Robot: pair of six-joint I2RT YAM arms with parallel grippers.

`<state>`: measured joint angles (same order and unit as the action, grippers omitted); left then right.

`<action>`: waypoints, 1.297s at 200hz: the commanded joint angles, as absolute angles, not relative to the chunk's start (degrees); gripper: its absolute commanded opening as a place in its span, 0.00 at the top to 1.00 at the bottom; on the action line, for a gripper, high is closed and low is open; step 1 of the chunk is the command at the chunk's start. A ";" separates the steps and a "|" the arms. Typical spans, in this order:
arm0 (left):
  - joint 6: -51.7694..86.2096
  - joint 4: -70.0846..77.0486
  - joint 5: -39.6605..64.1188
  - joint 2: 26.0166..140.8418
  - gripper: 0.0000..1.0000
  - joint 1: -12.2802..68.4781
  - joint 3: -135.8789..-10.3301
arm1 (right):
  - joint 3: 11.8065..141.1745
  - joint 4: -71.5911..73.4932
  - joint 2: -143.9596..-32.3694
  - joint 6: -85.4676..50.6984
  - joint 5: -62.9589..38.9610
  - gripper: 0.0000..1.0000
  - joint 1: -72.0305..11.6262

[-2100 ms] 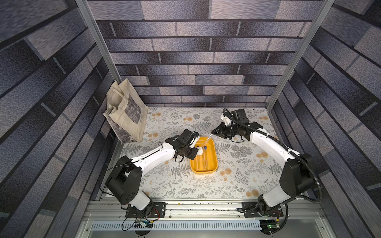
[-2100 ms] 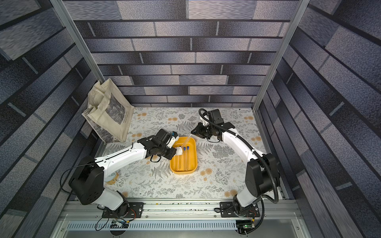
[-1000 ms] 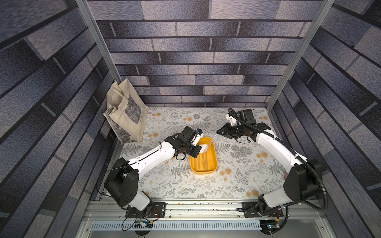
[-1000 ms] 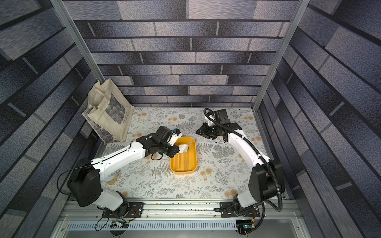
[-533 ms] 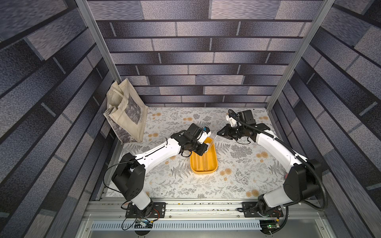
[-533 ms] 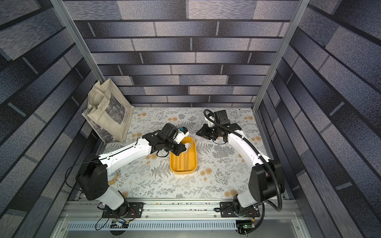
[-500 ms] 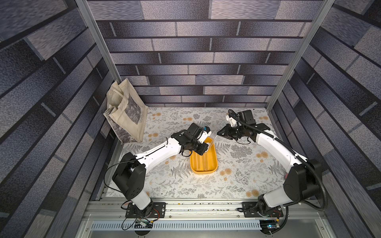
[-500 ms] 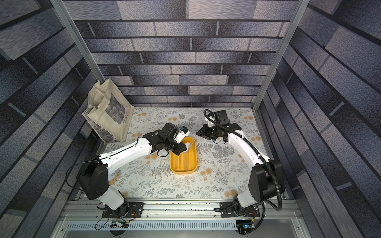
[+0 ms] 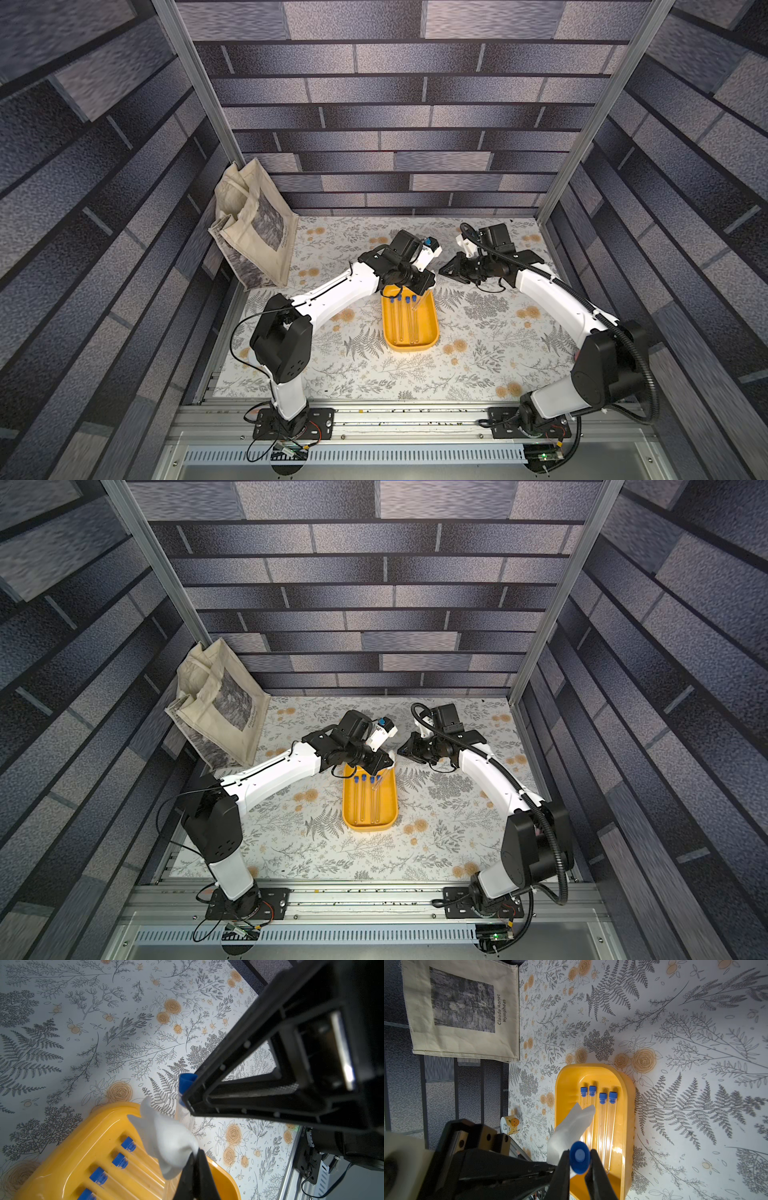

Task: Wipe the exteriors of test tubes
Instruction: Wipe the dirt from the test tube.

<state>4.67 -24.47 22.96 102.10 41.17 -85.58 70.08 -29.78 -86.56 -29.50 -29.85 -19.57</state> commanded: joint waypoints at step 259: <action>6.47 -23.01 23.42 95.12 0.97 42.01 -73.63 | 70.27 -29.42 -87.30 -30.04 -29.36 0.84 -19.57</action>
